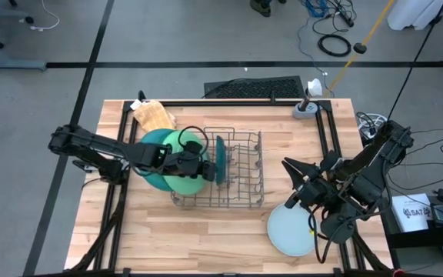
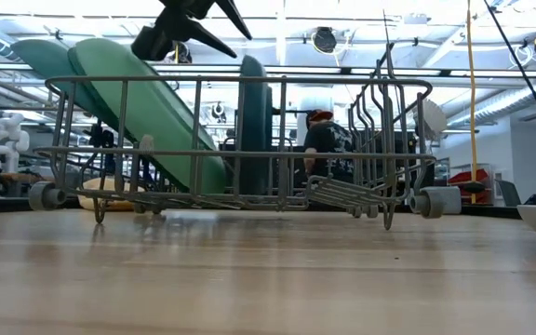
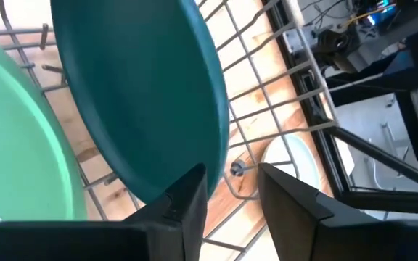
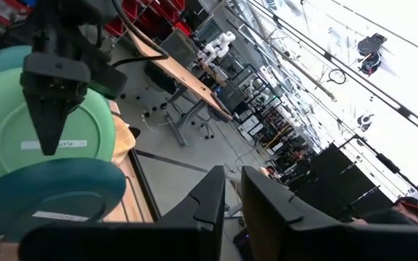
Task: Sort dishes
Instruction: Put the dark blue plate into the dishwasher rack
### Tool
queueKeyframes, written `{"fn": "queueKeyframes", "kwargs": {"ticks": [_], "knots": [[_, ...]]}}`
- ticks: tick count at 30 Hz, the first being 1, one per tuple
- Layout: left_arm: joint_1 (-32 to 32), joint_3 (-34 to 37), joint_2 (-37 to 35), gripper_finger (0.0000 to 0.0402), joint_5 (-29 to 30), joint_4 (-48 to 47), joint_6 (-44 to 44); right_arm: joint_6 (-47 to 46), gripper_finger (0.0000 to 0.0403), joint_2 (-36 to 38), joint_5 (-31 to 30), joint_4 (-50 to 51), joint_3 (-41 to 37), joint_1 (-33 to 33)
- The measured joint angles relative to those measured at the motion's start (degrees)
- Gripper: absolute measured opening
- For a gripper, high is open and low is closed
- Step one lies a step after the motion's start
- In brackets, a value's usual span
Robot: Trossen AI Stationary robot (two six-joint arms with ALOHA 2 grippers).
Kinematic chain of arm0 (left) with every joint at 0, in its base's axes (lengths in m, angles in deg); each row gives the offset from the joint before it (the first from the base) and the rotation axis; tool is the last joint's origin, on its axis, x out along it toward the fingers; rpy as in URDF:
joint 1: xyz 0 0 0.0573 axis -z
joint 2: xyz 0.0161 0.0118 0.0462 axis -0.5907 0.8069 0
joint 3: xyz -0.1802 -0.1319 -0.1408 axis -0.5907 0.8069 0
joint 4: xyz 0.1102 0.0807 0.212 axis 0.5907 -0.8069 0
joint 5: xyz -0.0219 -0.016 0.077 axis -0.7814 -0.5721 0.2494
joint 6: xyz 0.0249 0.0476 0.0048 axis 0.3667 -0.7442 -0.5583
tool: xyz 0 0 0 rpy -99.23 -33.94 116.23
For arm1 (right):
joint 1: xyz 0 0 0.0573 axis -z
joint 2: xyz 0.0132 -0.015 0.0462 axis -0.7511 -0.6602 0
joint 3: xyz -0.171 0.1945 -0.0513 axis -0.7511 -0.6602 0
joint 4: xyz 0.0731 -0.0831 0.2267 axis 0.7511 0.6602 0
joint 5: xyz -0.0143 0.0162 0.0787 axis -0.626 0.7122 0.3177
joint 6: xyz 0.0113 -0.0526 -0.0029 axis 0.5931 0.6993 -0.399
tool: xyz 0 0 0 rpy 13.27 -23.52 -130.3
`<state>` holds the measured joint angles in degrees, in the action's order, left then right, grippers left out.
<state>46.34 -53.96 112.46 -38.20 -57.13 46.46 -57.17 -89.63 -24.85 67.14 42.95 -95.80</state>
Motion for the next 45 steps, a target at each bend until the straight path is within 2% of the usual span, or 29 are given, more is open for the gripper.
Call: {"fn": "queueKeyframes", "kwargs": {"ticks": [7, 11, 15, 21, 29, 37, 42, 45], "knots": [[0.0, 0.0, -1.7, 0.0134, 0.0, 1.6, -4.9, -1.0, 0.0038, 0.0, 0.3, 0.2, 0.0, 0.2], [0.0, -0.1, -2.8, 0.0134, -0.2, 5.6, -13.2, -1.2, 0.0038, 0.0, 0.3, 0.3, 0.0, 0.6], [0.1, 0.0, -2.9, 0.0124, -3.2, 10.1, -24.4, -1.2, 0.0038, 0.0, 0.3, 0.3, 0.0, 1.1], [-2.3, 0.0, -2.1, 0.0080, -6.1, 9.8, -36.5, -1.4, 0.0038, 0.0, 0.3, 0.1, 0.0, 2.2], [-5.0, 0.0, -2.0, 0.0008, -7.1, 8.8, -54.9, 0.0, 0.0038, 0.0, 0.3, -3.4, 0.0, 3.7], [-7.3, 0.0, -1.3, 0.0007, -5.9, 9.6, -68.1, 2.3, 0.0038, 0.0, 0.4, -7.9, 0.0, 5.7], [-7.6, -0.1, 0.8, 0.0007, -5.6, 9.8, -73.2, 4.4, 0.0038, 0.0, 3.5, -11.2, 0.0, 7.7], [-7.5, -2.4, 3.1, 0.0007, -2.6, 4.9, -74.2, 4.8, 0.0038, 0.0, 4.6, -12.3, 0.0, 9.0]]}}
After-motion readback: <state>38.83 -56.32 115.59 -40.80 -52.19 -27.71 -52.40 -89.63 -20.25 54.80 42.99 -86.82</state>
